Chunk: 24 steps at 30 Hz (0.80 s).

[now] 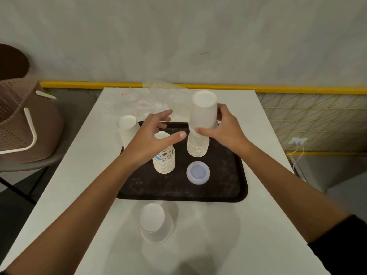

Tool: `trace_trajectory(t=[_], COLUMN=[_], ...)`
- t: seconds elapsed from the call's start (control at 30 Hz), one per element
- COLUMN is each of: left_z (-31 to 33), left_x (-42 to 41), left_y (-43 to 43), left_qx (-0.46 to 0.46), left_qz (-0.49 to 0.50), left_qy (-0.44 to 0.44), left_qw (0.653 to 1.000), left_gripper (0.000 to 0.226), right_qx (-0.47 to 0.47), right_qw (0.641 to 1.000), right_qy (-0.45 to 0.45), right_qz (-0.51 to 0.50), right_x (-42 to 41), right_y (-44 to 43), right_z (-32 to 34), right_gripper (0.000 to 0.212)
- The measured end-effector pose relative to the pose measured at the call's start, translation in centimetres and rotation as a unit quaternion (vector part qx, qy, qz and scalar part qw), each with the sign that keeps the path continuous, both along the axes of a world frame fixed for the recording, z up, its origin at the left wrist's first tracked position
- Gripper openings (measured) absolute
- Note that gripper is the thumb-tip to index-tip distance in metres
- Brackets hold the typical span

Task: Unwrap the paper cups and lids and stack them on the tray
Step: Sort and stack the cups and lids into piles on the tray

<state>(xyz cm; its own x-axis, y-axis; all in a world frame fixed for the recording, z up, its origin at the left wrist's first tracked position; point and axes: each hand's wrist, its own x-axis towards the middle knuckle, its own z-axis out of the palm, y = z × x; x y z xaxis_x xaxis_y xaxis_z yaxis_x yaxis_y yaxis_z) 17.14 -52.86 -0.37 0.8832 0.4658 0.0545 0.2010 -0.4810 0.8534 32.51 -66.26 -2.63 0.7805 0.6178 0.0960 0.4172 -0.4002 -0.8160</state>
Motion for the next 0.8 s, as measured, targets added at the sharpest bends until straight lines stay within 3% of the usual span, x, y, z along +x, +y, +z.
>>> trace_trajectory(t=[0.3,0.67,0.8], left_z=[-2.7,-4.2,-4.5], left_x=[-4.1,-9.5,-11.4], left_y=[1.6,0.7,-0.6], left_qx=[-0.037,-0.066,-0.084], left_qz=[0.039,0.070,0.059], left_qy=[0.036,0.063,0.068], left_qw=[0.998,0.993,0.992], left_gripper=[0.047,0.037,0.046], right_qx=[-0.015,-0.037,-0.024], right_qw=[0.995,0.994,0.995], right_qy=[0.074,0.095,0.088], right_qz=[-0.064,-0.050,-0.049], right_x=[2.2,1.4,0.6], right_y=[2.5,2.4,1.1], right_z=[-5.3,-7.7,-7.7], right_gripper=[0.080,0.085,0.089])
